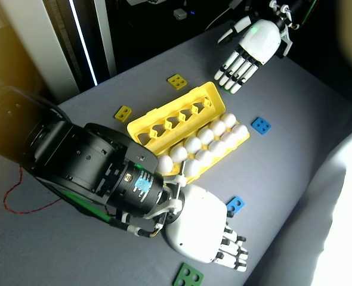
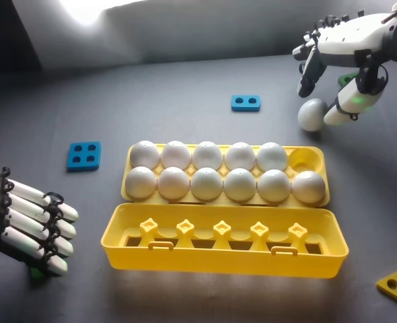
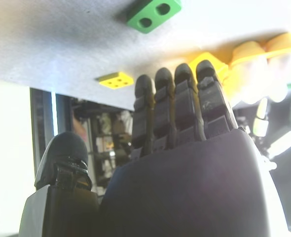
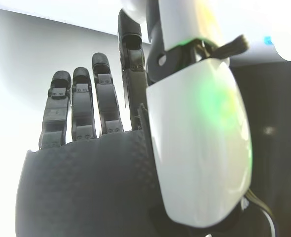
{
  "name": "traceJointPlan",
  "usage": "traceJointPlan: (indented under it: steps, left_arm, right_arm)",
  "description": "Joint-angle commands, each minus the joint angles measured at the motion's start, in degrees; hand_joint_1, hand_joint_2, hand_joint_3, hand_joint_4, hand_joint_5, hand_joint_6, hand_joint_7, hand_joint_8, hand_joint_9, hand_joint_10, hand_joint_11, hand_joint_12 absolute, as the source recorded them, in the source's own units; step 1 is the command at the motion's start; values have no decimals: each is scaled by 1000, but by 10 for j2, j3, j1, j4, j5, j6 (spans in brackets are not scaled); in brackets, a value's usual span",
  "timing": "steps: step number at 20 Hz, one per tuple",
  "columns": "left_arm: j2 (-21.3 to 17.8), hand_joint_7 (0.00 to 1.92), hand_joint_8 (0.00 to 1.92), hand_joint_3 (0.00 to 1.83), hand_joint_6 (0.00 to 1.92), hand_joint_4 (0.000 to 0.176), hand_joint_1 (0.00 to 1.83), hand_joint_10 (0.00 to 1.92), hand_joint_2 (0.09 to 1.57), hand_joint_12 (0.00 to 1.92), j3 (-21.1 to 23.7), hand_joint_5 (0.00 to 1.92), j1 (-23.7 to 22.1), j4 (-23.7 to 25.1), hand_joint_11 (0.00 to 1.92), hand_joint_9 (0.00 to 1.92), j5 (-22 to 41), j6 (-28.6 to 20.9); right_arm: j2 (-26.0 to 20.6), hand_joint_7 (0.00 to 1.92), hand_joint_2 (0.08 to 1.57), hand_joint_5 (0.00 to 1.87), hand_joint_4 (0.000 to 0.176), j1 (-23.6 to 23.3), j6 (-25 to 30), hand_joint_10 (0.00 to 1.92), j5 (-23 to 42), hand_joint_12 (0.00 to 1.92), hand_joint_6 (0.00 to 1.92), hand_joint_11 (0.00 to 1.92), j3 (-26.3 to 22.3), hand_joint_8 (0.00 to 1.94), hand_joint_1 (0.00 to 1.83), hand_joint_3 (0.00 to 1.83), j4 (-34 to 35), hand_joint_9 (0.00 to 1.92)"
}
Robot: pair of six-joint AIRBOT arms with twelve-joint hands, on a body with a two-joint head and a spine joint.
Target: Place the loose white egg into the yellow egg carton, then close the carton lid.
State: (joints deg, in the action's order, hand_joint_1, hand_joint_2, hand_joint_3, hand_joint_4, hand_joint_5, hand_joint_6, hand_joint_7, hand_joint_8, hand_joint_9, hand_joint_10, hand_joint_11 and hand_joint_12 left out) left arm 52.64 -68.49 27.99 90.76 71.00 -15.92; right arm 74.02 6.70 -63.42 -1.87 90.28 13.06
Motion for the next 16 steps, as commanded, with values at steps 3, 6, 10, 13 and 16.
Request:
traceJointPlan:
  steps: [3,6,10,13,16]
  left_arm:
    - [-5,216,2,0,3,0,0,6,1296,17,0,286,-4,-35,8,109,27,4]
    - [-5,202,0,0,0,0,0,2,1298,3,-3,272,-5,-35,0,97,27,6]
    - [-5,226,10,2,10,0,0,11,1303,12,-2,293,-5,-35,22,120,27,6]
    - [-5,223,7,1,9,0,0,8,1300,9,-2,294,-5,-35,11,114,27,6]
    - [-5,218,4,0,6,0,0,4,1301,3,-2,292,-5,-35,7,108,27,6]
  right_arm:
    - [-3,153,973,830,2,3,2,0,59,0,17,0,7,14,1125,0,1,0]
    - [-1,93,959,820,0,7,2,0,63,7,10,14,8,0,1137,0,1,0]
    - [1,102,974,808,5,15,2,0,68,0,2,0,9,3,1103,2,1,0]
    - [2,206,967,898,0,21,3,0,76,0,18,0,9,10,1107,0,1,0]
    - [3,186,967,850,3,25,3,0,82,0,0,0,11,1,1092,1,1,0]
